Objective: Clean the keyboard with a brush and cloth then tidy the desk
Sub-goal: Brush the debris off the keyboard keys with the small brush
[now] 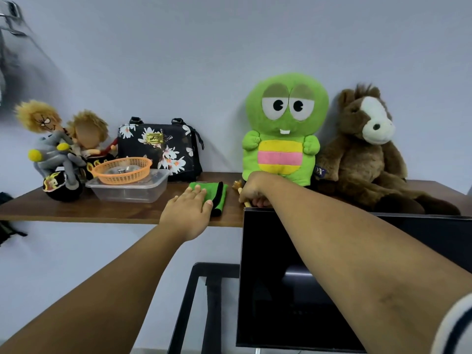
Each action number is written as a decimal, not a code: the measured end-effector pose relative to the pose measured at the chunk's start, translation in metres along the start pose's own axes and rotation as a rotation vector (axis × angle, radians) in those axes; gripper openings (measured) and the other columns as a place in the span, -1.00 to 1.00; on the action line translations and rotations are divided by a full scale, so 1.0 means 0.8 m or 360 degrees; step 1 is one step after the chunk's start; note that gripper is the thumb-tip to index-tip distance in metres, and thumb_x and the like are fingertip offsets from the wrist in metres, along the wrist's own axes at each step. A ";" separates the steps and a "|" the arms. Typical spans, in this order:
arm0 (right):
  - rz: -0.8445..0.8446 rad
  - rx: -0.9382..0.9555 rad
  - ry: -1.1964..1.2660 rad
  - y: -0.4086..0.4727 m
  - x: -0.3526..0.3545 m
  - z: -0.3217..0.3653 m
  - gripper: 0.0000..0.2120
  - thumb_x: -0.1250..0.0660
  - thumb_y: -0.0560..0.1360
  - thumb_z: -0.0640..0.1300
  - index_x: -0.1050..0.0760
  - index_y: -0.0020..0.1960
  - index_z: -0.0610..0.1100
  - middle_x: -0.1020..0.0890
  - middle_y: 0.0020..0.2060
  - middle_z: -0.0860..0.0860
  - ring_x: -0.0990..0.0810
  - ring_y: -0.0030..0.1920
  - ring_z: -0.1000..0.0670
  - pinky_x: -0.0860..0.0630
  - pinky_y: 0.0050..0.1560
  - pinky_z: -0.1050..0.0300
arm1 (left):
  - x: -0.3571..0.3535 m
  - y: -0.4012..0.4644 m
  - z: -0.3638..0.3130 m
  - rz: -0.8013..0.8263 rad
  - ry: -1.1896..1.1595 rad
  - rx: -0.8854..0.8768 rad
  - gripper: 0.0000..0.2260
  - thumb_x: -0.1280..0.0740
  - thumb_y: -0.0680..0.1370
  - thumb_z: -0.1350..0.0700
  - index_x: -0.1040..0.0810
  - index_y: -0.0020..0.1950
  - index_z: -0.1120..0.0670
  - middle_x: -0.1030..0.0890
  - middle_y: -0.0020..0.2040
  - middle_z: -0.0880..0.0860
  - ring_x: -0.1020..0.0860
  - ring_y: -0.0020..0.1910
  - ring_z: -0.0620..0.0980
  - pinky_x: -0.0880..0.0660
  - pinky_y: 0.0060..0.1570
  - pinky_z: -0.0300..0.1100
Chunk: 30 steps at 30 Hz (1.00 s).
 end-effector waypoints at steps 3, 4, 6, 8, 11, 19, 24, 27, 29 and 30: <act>-0.0069 0.0029 0.0019 -0.001 0.004 0.001 -0.69 -0.20 0.60 -0.09 -0.34 -0.30 -0.15 -0.38 -0.41 -0.04 -0.35 -0.45 0.03 -0.32 -0.40 0.20 | 0.000 0.001 0.000 -0.0003 0.0011 -0.0002 -0.51 0.09 0.66 -0.09 -0.09 0.58 0.03 -0.06 0.60 0.00 0.01 0.57 -0.05 0.02 0.50 0.00; -0.0136 0.0055 0.0034 -0.002 0.008 0.001 -0.70 -0.22 0.57 -0.10 -0.37 -0.32 -0.16 -0.41 -0.43 -0.05 -0.39 -0.46 0.02 -0.35 -0.41 0.20 | 0.001 0.001 0.000 -0.0005 0.0011 -0.0003 -0.51 0.09 0.66 -0.09 -0.09 0.58 0.03 -0.06 0.60 0.00 0.01 0.57 -0.05 0.02 0.50 0.00; -0.0364 0.0147 0.0098 -0.008 0.023 0.002 -0.73 -0.28 0.50 -0.12 -0.45 -0.35 -0.17 -0.51 -0.47 -0.06 -0.46 -0.50 0.00 -0.39 -0.45 0.24 | 0.002 0.000 0.000 -0.0019 0.0010 0.0002 -0.51 0.08 0.66 -0.08 -0.09 0.58 0.03 -0.06 0.59 0.00 0.01 0.57 -0.04 0.03 0.51 0.01; -0.0564 0.0230 0.0236 -0.020 0.037 0.001 -0.76 -0.29 0.46 -0.11 -0.53 -0.33 -0.20 -0.56 -0.50 -0.07 -0.50 -0.53 -0.02 -0.43 -0.47 0.25 | 0.006 -0.001 0.000 -0.0052 -0.0004 0.0019 -0.50 0.08 0.66 -0.09 -0.08 0.58 0.04 -0.06 0.59 0.00 0.01 0.57 -0.04 0.04 0.51 0.02; -0.0740 0.0365 0.0501 -0.043 0.055 -0.002 -0.75 -0.29 0.44 -0.06 -0.58 -0.25 -0.23 -0.62 -0.44 -0.12 -0.55 -0.48 -0.07 -0.54 -0.32 0.14 | 0.020 -0.007 -0.001 -0.0160 -0.0045 0.0038 -0.50 0.07 0.66 -0.10 -0.08 0.58 0.03 -0.06 0.60 -0.01 0.01 0.57 -0.03 0.04 0.51 0.03; -0.1107 0.0834 0.1123 -0.147 0.075 -0.057 -0.76 -0.36 0.47 -0.06 -0.43 -0.34 -0.08 -0.58 -0.49 0.02 -0.55 -0.40 0.00 -0.54 -0.22 0.01 | 0.060 -0.084 -0.056 -0.0788 -0.0233 -0.0071 -0.48 0.03 0.60 -0.10 -0.23 0.54 0.03 -0.21 0.56 0.01 -0.11 0.55 -0.03 -0.01 0.50 0.02; -0.0967 0.0980 0.1334 -0.205 0.017 -0.128 -0.84 -0.33 0.50 -0.07 -0.50 -0.20 -0.13 -0.65 -0.35 -0.04 -0.55 -0.32 0.01 -0.52 -0.19 0.00 | 0.015 -0.148 -0.097 -0.0841 -0.0454 -0.0109 -0.47 0.01 0.58 -0.12 -0.26 0.51 0.05 -0.28 0.52 0.02 -0.21 0.51 0.00 -0.15 0.44 0.05; -0.0786 0.0926 0.1444 -0.213 -0.040 -0.176 -0.87 -0.32 0.52 -0.11 -0.51 -0.17 -0.12 -0.61 -0.35 -0.02 -0.55 -0.33 0.03 -0.52 -0.21 0.00 | -0.033 -0.183 -0.119 -0.0760 -0.0510 -0.0073 -0.47 0.01 0.58 -0.12 -0.29 0.50 0.07 -0.31 0.51 0.03 -0.24 0.49 0.02 -0.18 0.43 0.02; -0.0694 0.0875 0.1444 -0.209 -0.080 -0.207 -0.91 -0.31 0.53 -0.13 -0.52 -0.14 -0.09 -0.58 -0.33 -0.01 -0.56 -0.30 0.06 -0.55 -0.13 -0.03 | -0.066 -0.206 -0.128 -0.0714 -0.0558 -0.0017 -0.49 0.00 0.59 -0.11 -0.31 0.48 0.08 -0.34 0.48 0.03 -0.26 0.47 0.02 -0.19 0.42 -0.02; -0.0641 0.0841 0.1443 -0.206 -0.102 -0.224 -0.93 -0.30 0.53 -0.14 -0.53 -0.12 -0.08 -0.57 -0.31 -0.03 -0.56 -0.29 0.06 -0.56 -0.10 -0.03 | -0.084 -0.218 -0.132 -0.0689 -0.0583 0.0023 -0.50 -0.01 0.59 -0.11 -0.33 0.46 0.08 -0.37 0.46 0.02 -0.28 0.45 0.02 -0.19 0.41 -0.03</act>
Point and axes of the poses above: each hand's wrist, its own y-axis towards the middle knuckle, its own x-axis out of the back of the hand, z = x × y, the point moved 6 cm from there along y, towards the middle knuckle
